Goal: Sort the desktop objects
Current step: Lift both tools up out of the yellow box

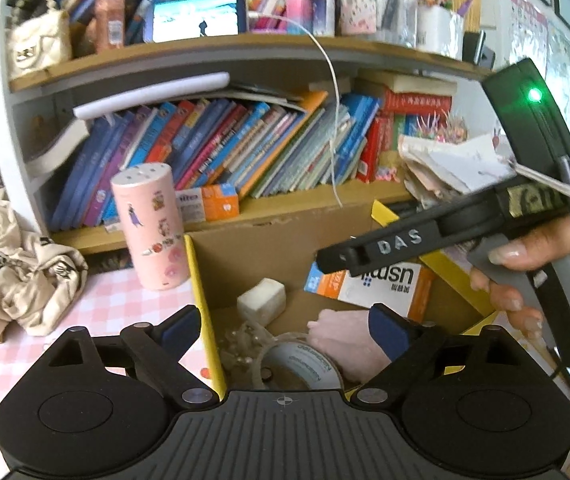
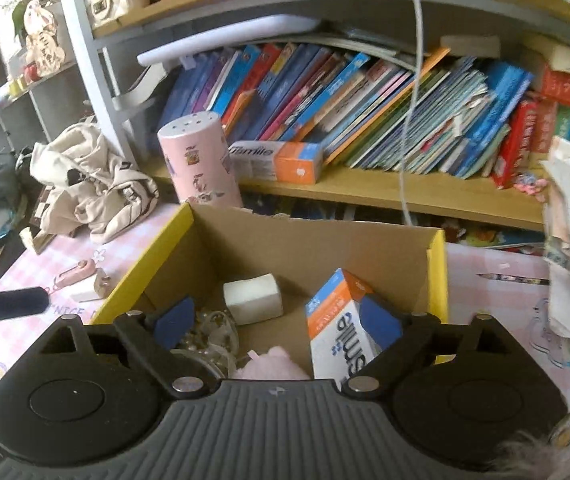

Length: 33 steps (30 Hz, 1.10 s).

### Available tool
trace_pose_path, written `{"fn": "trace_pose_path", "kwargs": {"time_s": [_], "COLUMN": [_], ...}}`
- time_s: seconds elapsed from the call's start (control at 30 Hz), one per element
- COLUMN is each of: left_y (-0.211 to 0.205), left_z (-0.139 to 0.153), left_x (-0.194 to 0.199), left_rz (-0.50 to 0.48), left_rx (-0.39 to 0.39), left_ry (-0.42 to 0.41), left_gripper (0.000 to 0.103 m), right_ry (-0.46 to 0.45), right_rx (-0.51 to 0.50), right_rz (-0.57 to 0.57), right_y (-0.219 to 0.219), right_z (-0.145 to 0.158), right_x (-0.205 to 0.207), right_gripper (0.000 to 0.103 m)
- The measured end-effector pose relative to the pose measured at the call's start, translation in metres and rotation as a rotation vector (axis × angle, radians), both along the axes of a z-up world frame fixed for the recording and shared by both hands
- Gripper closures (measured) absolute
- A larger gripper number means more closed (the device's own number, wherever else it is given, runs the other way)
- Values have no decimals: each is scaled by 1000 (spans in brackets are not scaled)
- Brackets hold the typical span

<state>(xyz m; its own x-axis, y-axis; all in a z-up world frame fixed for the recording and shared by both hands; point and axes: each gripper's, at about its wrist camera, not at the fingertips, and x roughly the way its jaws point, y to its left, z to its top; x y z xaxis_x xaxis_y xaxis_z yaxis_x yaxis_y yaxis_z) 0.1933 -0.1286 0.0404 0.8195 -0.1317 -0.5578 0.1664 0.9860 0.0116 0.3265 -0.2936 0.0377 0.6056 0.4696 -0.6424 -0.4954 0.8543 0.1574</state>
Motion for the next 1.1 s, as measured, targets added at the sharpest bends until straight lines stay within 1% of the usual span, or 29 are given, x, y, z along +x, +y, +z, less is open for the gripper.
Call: {"fn": "trace_pose_path", "kwargs": {"time_s": [0.17,0.33,0.57,0.73,0.87,1.1], "left_y": [6,12,17,14,13,14], "left_z": [7,11,11,6,3,-8], "left_x": [-18,-35,-57,-67,-73,-82], "left_rz": [35,65,125,132,129,130], "left_rx": [-17,-35,-43,-27,-33,-35], "left_ry": [-33,-52,-64,-54,-46,-9], "left_gripper": [9,9,6,6,6,6], "right_ry": [-46,-101,-169,-201,-184,-117], "right_rx": [11,-13,-58,-86,-95,-113], "right_rz": [-47,-52,-51,-49,-72,-129], "right_y": [-9,-12,-14,-16,-19,-25], "right_z": [10,16,15,8,2,-16], "right_x": [-22,-50,-91,-114,-125,-145], "right_gripper": [11,7,0,0,0,0]}}
